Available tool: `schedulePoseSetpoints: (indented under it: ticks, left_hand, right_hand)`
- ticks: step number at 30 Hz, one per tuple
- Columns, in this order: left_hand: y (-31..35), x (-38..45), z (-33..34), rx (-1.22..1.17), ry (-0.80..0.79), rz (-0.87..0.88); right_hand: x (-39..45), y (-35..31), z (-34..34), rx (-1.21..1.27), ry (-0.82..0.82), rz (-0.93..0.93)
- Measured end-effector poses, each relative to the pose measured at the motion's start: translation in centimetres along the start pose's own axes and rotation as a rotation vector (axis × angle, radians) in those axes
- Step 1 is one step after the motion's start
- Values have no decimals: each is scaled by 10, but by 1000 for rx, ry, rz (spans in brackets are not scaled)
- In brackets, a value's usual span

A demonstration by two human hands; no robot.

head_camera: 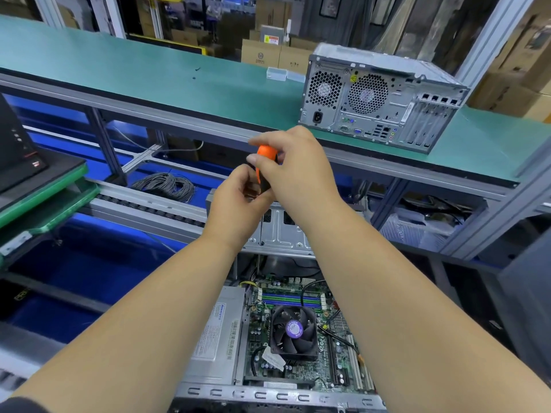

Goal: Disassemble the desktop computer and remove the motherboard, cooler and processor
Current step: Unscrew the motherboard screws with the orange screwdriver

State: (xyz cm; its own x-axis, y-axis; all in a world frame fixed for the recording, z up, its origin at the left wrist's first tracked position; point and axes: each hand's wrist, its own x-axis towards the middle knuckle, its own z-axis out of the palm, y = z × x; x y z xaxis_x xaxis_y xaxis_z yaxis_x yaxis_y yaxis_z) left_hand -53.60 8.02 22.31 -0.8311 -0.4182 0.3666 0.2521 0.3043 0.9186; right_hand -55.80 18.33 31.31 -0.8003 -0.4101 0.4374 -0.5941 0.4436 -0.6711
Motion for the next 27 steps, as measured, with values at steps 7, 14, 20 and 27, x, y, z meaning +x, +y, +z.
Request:
schedulePoseSetpoints:
  ticks: [7, 14, 20, 27]
  left_hand:
    - [-1, 1, -5, 14, -103, 17]
    - [-6, -3, -7, -35, -115, 29]
    - [-6, 0, -7, 25, -42, 26]
    - [-5, -4, -8, -31, -188, -3]
  right_hand:
    - [1, 3, -10, 15, -17, 61]
    - [1, 4, -15, 133, -66, 91]
    - [-2, 1, -10, 62, 6, 1]
    - [3, 1, -12, 28, -75, 37]
